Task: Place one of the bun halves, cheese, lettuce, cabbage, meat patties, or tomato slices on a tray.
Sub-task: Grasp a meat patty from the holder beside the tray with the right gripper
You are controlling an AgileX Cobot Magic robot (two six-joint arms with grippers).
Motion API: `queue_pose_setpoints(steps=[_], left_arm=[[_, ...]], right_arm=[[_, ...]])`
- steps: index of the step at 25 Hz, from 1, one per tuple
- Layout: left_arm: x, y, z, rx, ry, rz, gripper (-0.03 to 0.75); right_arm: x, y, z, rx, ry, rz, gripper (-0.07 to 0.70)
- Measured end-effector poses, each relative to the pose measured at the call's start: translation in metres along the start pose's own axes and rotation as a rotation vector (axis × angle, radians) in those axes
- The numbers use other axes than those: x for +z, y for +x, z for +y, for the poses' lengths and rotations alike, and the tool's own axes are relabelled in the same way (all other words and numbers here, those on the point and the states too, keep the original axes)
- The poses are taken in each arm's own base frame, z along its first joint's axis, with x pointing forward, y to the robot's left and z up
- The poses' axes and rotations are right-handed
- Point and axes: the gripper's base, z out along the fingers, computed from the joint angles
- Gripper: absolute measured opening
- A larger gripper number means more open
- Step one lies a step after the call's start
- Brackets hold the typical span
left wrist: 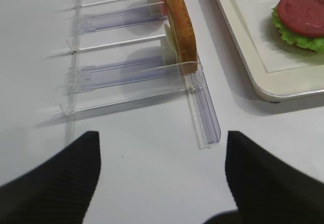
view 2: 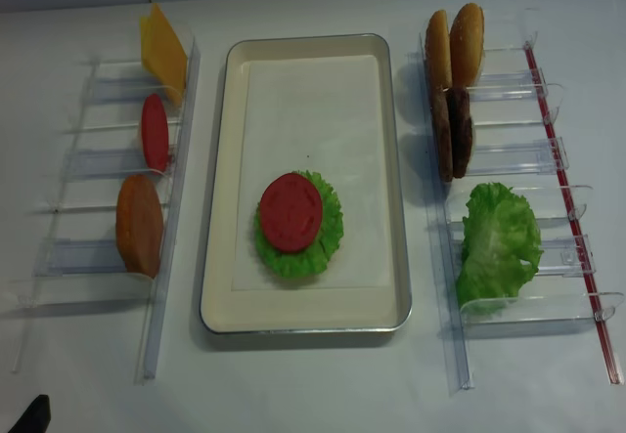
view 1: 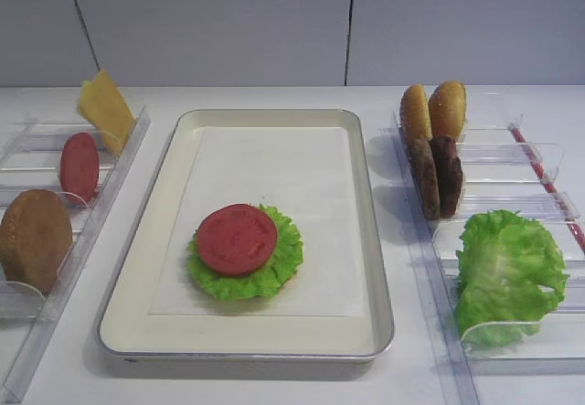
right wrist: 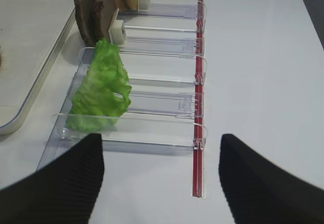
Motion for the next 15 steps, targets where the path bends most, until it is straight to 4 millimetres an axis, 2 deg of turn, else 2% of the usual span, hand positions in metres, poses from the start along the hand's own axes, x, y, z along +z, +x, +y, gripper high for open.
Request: queue_pose_setpoints(steps=[15], left_arm=[[0.0000,0.0000,0.0000,0.000,0.000,0.000,0.485]], right_arm=[[0.0000,0.0000,0.0000,0.000,0.000,0.000,0.491]])
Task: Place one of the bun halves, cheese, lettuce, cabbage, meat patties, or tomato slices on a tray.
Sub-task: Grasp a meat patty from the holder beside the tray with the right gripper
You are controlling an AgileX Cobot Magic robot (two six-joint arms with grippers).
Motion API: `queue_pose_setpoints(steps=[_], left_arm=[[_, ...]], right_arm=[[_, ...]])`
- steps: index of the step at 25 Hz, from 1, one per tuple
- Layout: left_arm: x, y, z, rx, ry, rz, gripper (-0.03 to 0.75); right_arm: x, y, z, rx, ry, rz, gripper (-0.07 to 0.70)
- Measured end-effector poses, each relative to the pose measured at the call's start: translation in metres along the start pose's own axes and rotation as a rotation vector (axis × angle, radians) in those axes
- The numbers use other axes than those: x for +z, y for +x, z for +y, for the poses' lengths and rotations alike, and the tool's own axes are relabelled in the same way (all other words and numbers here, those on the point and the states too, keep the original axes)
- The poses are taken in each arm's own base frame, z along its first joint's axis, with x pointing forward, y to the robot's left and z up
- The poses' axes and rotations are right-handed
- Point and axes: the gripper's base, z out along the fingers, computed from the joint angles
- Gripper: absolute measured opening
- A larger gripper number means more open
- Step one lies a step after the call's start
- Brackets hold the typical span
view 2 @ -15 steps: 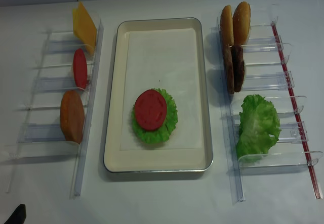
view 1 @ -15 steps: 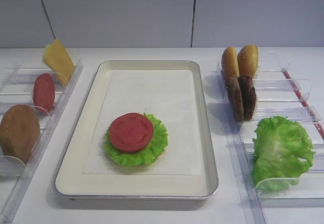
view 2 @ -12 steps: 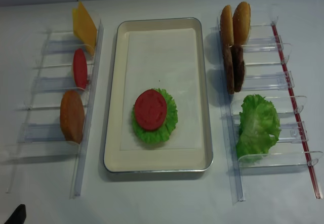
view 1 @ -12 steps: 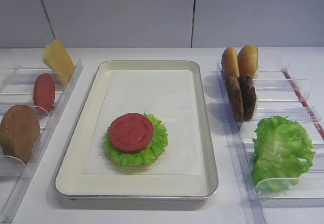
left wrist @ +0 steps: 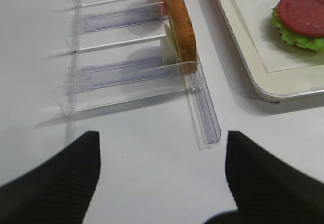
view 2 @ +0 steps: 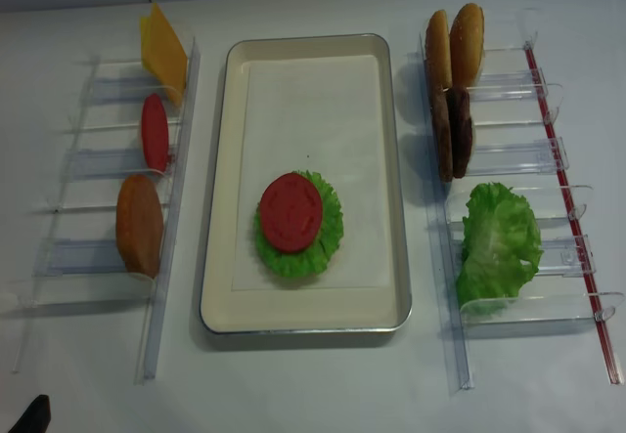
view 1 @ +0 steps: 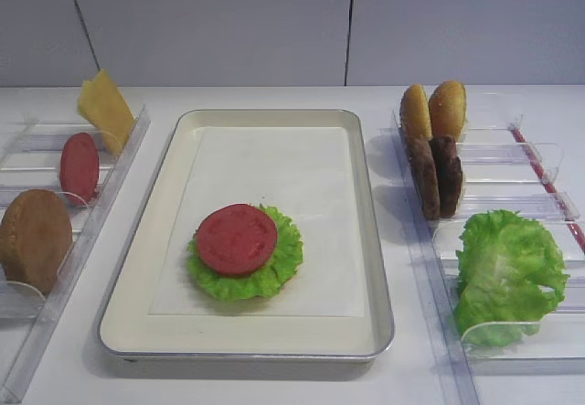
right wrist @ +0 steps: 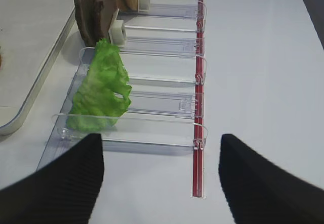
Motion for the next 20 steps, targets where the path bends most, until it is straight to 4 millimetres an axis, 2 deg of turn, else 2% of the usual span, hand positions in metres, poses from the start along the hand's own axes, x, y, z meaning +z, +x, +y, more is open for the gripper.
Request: queue_pose_setpoints(steps=[11,13,16,20], left_arm=[[0.000,0.000,0.000,0.000,0.000,0.000,0.485],[0.000,0.000,0.000,0.000,0.000,0.000,0.485],[0.000,0.000,0.000,0.000,0.000,0.000,0.485],[0.000,0.000,0.000,0.000,0.000,0.000,0.485]], right_arm=[[0.000,0.000,0.000,-0.006,-0.004,0.000,0.491],[-0.001,-0.006,0.003,-0.044,-0.036,0.013,0.491],[-0.004,-0.038,0.010,-0.087,-0.118,0.022,0.491],[0.010,-0.093,0.023,-0.106,-0.286,0.042,0.491]])
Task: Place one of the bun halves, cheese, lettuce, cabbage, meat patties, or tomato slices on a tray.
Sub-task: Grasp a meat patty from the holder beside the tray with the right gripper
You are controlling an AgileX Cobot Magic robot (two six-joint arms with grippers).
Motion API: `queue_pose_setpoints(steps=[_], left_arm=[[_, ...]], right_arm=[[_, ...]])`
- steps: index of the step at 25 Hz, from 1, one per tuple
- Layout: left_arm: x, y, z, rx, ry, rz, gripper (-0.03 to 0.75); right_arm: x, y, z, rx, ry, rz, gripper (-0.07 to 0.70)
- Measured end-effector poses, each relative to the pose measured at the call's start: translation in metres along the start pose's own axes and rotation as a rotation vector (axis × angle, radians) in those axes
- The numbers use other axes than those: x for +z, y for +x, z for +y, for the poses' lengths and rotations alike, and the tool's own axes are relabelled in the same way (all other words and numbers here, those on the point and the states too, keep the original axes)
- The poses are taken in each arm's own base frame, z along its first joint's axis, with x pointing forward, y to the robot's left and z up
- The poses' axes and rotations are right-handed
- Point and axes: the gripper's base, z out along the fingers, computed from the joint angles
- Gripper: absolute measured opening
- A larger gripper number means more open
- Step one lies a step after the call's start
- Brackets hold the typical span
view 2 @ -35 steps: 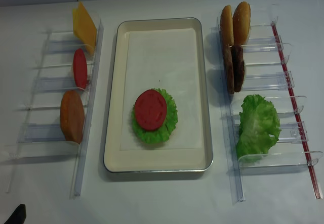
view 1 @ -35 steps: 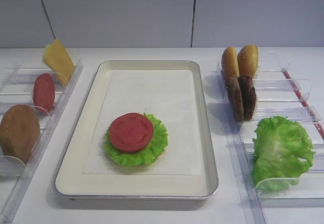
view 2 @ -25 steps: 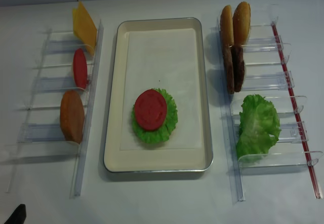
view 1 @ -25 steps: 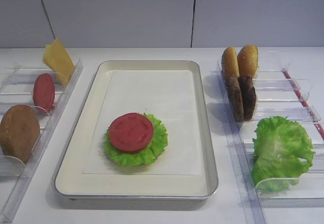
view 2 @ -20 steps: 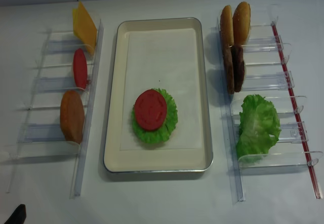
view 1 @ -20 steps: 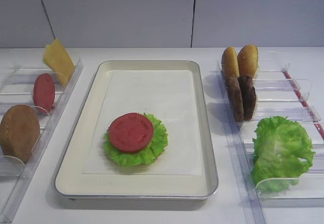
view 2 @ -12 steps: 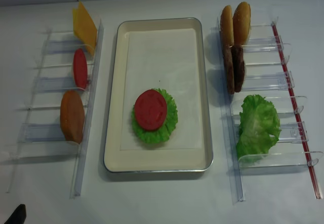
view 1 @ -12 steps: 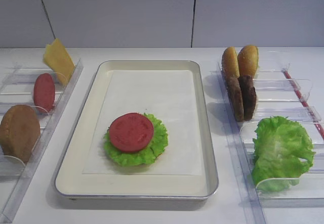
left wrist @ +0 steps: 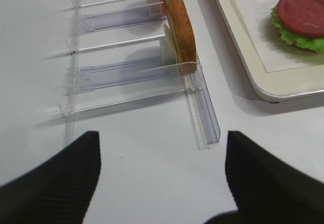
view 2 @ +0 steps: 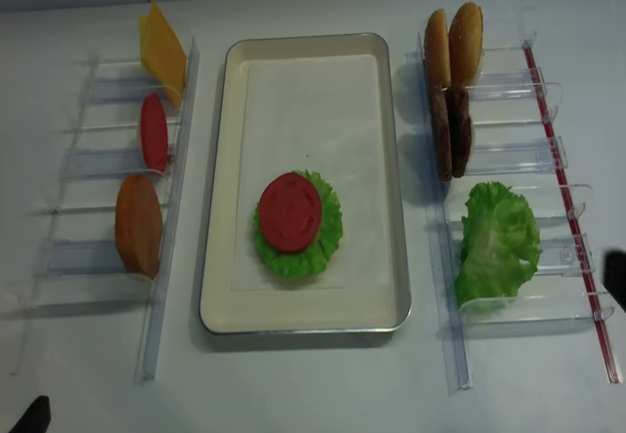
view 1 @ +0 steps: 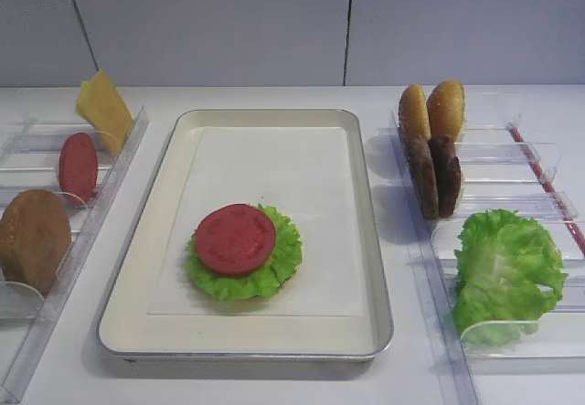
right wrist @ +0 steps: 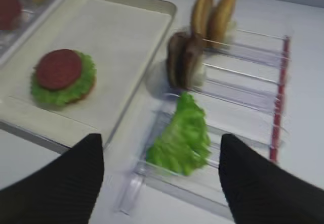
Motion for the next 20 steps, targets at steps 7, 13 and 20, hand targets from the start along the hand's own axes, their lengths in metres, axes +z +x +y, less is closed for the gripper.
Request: queue_pose_setpoints(steps=[7,13,20], left_arm=[[0.000,0.000,0.000,0.000,0.000,0.000,0.485],[0.000,0.000,0.000,0.000,0.000,0.000,0.485],[0.000,0.000,0.000,0.000,0.000,0.000,0.485]], right_arm=[[0.060,-0.073,-0.021,-0.046,-0.136,0.138,0.491],[0.105,-0.119,-0.027,-0.071,-0.195,0.181,0.491],[0.189,-0.130,-0.005,-0.122,-0.092,0.431,0.491]])
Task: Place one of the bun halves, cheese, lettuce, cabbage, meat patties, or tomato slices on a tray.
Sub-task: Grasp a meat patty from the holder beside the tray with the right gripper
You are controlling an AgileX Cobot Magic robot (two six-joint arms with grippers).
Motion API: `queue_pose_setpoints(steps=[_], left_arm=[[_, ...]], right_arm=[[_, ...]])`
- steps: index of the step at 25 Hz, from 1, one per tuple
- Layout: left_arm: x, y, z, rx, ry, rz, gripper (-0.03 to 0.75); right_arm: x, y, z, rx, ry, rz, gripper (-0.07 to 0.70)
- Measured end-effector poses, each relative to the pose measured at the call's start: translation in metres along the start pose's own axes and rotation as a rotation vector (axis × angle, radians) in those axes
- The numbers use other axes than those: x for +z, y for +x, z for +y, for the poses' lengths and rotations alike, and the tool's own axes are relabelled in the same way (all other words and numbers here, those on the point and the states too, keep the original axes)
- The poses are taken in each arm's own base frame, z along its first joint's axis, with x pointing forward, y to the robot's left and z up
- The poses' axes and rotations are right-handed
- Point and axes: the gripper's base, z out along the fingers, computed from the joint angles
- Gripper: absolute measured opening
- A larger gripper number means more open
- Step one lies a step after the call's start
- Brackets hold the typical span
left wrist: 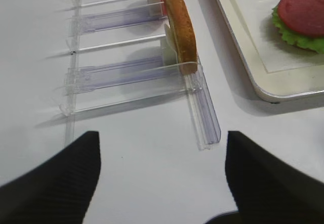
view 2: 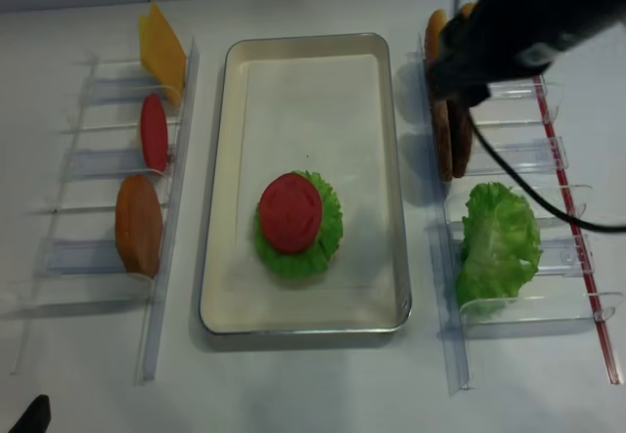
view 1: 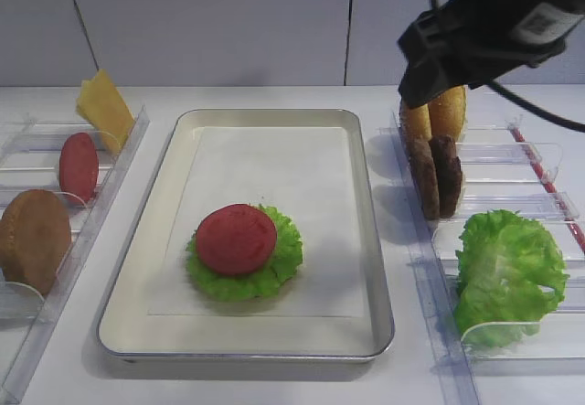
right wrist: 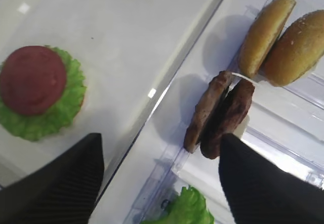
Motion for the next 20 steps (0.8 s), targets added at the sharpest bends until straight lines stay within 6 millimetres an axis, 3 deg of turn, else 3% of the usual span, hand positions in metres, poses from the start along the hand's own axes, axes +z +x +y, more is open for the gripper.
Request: queue_pose_setpoints(steps=[4,9,20], left_arm=[[0.000,0.000,0.000,0.000,0.000,0.000,0.485],[0.000,0.000,0.000,0.000,0.000,0.000,0.485],[0.000,0.000,0.000,0.000,0.000,0.000,0.485]], right_arm=[[0.034,-0.020,0.001,0.080,0.054,0.072,0.491],[0.072,-0.025,-0.005,0.207,0.124,0.173,0.491],[0.099,-0.024,-0.013,0.266,0.192,0.222,0.491]])
